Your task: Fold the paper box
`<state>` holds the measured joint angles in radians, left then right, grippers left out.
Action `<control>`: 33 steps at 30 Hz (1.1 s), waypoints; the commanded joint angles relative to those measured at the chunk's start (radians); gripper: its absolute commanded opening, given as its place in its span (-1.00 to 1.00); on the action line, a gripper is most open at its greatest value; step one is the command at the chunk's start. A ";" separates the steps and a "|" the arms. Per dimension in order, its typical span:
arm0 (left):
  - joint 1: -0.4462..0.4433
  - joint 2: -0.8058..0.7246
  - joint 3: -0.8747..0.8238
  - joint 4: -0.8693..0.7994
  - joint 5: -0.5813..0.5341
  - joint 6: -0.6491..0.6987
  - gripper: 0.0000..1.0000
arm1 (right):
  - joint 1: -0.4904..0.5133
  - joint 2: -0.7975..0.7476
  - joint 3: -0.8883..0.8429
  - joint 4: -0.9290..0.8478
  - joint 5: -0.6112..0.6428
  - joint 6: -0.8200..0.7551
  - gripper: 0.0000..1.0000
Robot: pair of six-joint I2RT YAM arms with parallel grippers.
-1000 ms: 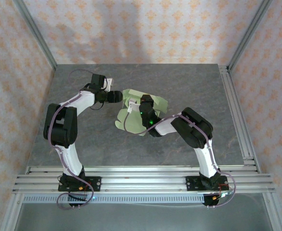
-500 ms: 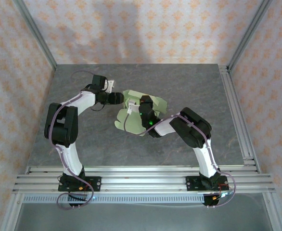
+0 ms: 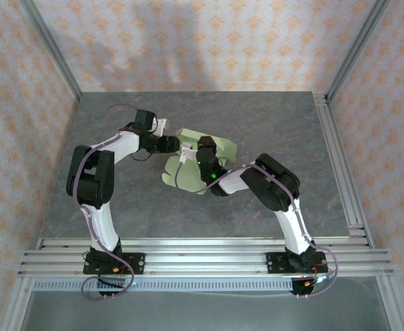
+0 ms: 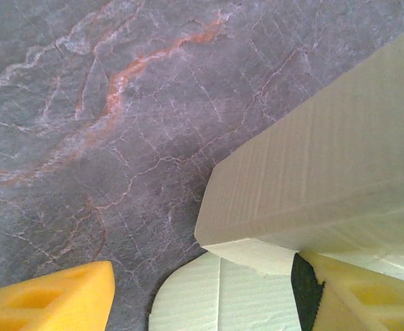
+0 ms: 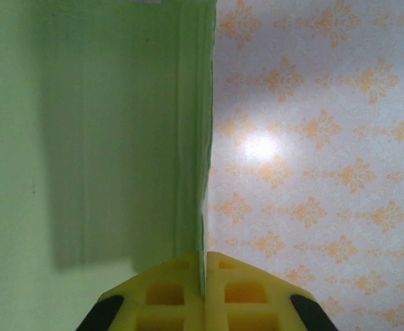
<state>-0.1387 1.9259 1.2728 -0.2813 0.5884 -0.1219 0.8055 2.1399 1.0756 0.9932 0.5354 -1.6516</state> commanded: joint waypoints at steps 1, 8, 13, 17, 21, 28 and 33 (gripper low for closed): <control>-0.006 0.017 0.007 -0.018 0.024 0.024 0.38 | 0.008 0.028 0.026 0.003 0.003 -0.009 -1.00; -0.005 0.044 0.034 -0.018 0.035 0.028 0.30 | 0.008 0.016 0.016 -0.015 -0.019 0.027 -1.00; -0.010 0.052 0.044 -0.006 0.045 0.028 0.31 | 0.010 -0.026 -0.005 -0.116 -0.057 0.101 -1.00; -0.016 0.056 0.057 -0.006 0.064 0.029 0.31 | 0.012 -0.026 0.002 -0.155 -0.064 0.122 -1.00; -0.019 0.059 0.064 -0.007 0.053 0.024 0.31 | 0.013 -0.025 0.011 -0.166 -0.069 0.132 -1.00; -0.018 0.070 0.077 0.000 0.039 -0.010 0.27 | 0.015 -0.047 0.017 -0.252 -0.092 0.193 -1.00; -0.023 0.027 0.034 0.049 0.089 0.014 0.29 | 0.016 -0.058 0.020 -0.311 -0.103 0.237 -1.00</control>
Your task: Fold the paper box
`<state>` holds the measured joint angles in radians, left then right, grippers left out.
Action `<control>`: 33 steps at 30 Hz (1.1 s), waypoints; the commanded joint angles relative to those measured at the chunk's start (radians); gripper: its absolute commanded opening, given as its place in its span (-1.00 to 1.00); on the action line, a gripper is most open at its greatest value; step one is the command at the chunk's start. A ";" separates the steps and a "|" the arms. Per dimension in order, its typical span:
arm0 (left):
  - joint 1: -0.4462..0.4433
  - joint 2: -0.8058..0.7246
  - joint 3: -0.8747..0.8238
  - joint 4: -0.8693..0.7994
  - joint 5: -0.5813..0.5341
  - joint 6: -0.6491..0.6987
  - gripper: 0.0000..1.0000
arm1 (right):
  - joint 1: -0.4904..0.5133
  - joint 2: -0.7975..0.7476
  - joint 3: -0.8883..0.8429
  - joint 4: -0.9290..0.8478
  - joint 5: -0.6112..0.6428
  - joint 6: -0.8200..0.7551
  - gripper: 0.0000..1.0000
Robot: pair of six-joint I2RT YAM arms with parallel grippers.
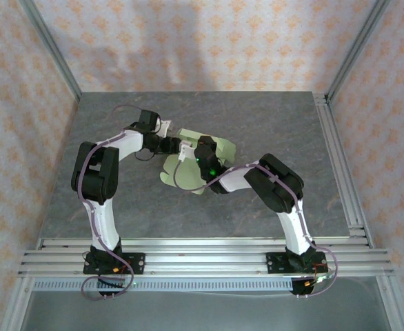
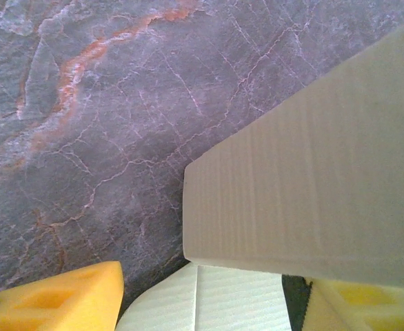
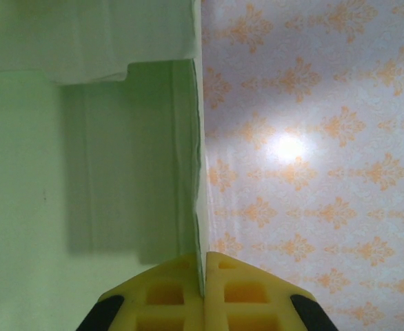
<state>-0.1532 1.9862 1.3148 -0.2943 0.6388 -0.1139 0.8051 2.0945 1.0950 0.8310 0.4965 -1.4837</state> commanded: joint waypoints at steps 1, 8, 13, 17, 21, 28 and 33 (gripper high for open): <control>-0.009 -0.043 -0.016 0.069 0.038 0.012 0.30 | 0.016 -0.013 0.000 -0.155 -0.064 0.074 -1.00; -0.009 -0.041 -0.011 0.068 0.073 0.030 0.30 | 0.016 -0.010 0.009 -0.191 -0.067 0.096 -1.00; -0.008 -0.025 0.003 0.065 0.073 0.019 0.30 | 0.015 -0.012 0.011 -0.210 -0.069 0.109 -1.00; -0.009 -0.025 0.007 0.072 0.059 0.008 0.27 | 0.016 -0.013 0.010 -0.217 -0.065 0.115 -1.00; -0.008 -0.013 0.017 0.055 0.049 0.008 0.03 | 0.016 -0.013 0.014 -0.221 -0.063 0.115 -1.00; -0.012 -0.022 0.009 0.038 0.049 0.015 -0.38 | 0.017 -0.012 0.034 -0.208 -0.038 0.110 -1.00; -0.023 -0.035 0.004 0.019 0.031 0.033 -0.56 | 0.024 -0.025 0.055 -0.223 -0.042 0.143 -1.00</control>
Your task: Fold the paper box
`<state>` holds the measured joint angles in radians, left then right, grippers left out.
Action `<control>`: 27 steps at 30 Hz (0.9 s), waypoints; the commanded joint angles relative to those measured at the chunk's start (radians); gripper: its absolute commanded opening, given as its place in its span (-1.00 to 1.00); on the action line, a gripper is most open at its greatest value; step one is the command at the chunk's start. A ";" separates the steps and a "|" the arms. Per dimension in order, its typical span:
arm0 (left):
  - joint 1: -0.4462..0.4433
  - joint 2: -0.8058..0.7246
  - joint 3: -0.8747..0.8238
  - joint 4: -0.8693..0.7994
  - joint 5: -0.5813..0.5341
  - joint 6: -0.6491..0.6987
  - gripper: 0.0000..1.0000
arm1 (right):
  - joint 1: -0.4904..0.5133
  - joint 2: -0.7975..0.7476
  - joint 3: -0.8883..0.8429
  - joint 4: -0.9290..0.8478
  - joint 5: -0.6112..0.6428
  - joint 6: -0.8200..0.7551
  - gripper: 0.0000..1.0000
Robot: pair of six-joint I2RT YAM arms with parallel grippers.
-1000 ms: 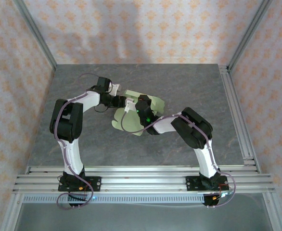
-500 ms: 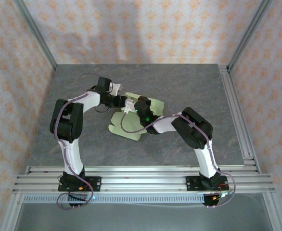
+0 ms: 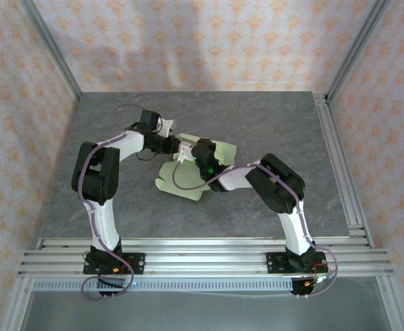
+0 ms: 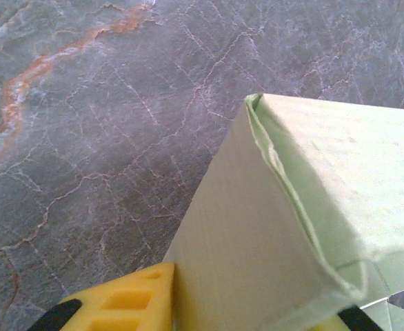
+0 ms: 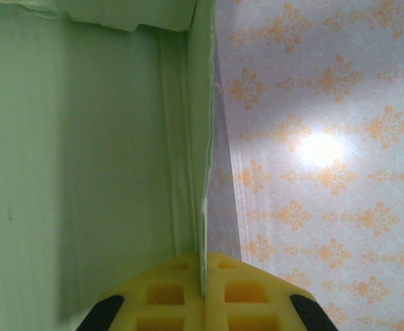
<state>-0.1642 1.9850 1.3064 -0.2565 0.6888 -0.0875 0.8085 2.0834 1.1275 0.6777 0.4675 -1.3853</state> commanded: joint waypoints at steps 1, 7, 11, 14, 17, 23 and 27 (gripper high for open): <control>-0.015 -0.035 0.011 -0.024 -0.030 0.011 -0.57 | 0.024 -0.019 0.029 -0.079 -0.015 0.062 -1.00; -0.024 -0.057 -0.004 -0.023 -0.075 0.033 -0.63 | 0.031 -0.094 0.052 -0.192 -0.080 0.226 -0.18; -0.025 -0.065 -0.011 -0.019 -0.097 0.040 -0.64 | 0.031 -0.189 0.052 -0.308 -0.182 0.385 0.28; -0.025 -0.069 -0.021 0.000 -0.103 0.037 -0.65 | 0.026 -0.276 0.057 -0.423 -0.318 0.529 0.48; -0.029 -0.069 -0.040 0.039 -0.122 0.026 -0.70 | 0.007 -0.354 0.046 -0.441 -0.424 0.670 0.51; -0.042 -0.123 -0.092 0.152 -0.186 -0.015 -0.85 | -0.066 -0.454 0.027 -0.374 -0.544 0.968 0.51; -0.085 -0.170 -0.156 0.262 -0.281 -0.021 -0.85 | -0.129 -0.470 0.054 -0.381 -0.588 1.181 0.50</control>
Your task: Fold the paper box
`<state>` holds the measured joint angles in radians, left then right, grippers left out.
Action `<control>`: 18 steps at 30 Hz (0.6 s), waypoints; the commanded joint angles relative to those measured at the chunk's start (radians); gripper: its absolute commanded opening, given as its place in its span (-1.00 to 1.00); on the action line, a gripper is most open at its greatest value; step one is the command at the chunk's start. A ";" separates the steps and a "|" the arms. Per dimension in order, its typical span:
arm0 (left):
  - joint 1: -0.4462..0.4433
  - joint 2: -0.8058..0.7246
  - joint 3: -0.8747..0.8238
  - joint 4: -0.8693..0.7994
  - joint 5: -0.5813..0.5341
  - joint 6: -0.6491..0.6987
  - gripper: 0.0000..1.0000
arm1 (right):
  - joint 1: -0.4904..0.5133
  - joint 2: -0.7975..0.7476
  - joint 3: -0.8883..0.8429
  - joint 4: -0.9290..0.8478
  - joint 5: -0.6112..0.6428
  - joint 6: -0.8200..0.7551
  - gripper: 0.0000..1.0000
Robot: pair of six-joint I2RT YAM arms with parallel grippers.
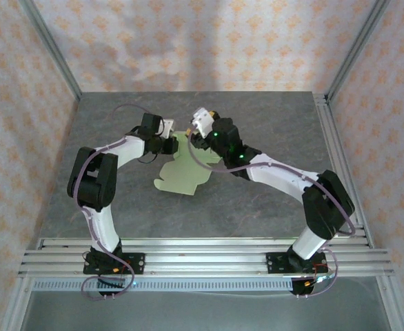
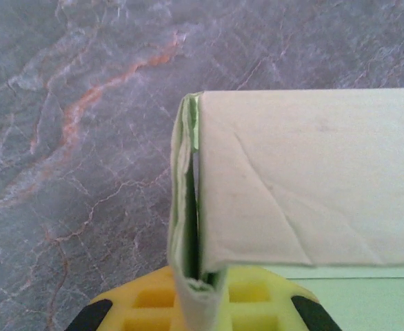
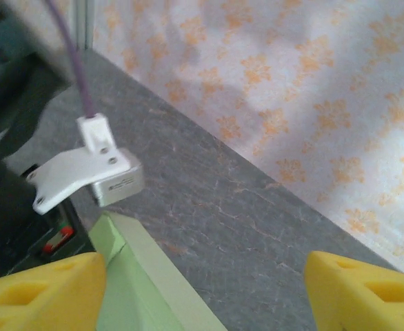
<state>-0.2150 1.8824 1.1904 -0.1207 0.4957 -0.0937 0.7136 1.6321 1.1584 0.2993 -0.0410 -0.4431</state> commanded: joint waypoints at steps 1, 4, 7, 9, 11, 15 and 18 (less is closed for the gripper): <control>-0.047 -0.082 -0.060 0.159 -0.114 -0.014 -0.85 | -0.051 -0.020 0.030 -0.008 -0.100 0.280 0.50; -0.099 -0.127 -0.128 0.287 -0.223 -0.002 -0.84 | -0.126 -0.005 0.082 -0.082 -0.178 0.450 0.47; -0.151 -0.157 -0.166 0.350 -0.342 0.016 -0.84 | -0.194 0.029 0.144 -0.161 -0.318 0.593 0.40; -0.180 -0.173 -0.193 0.384 -0.391 0.027 -0.84 | -0.215 0.042 0.169 -0.206 -0.352 0.642 0.38; -0.210 -0.186 -0.221 0.423 -0.439 0.036 -0.84 | -0.236 0.050 0.193 -0.262 -0.372 0.664 0.35; -0.277 -0.227 -0.285 0.463 -0.553 0.048 -0.84 | -0.293 0.065 0.224 -0.363 -0.463 0.720 0.29; -0.290 -0.240 -0.356 0.544 -0.572 0.023 -0.84 | -0.299 0.090 0.252 -0.423 -0.552 0.713 0.29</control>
<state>-0.4992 1.6772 0.8837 0.3050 0.0235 -0.0700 0.4210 1.6947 1.3659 -0.0219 -0.4671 0.2214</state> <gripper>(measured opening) 0.083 0.644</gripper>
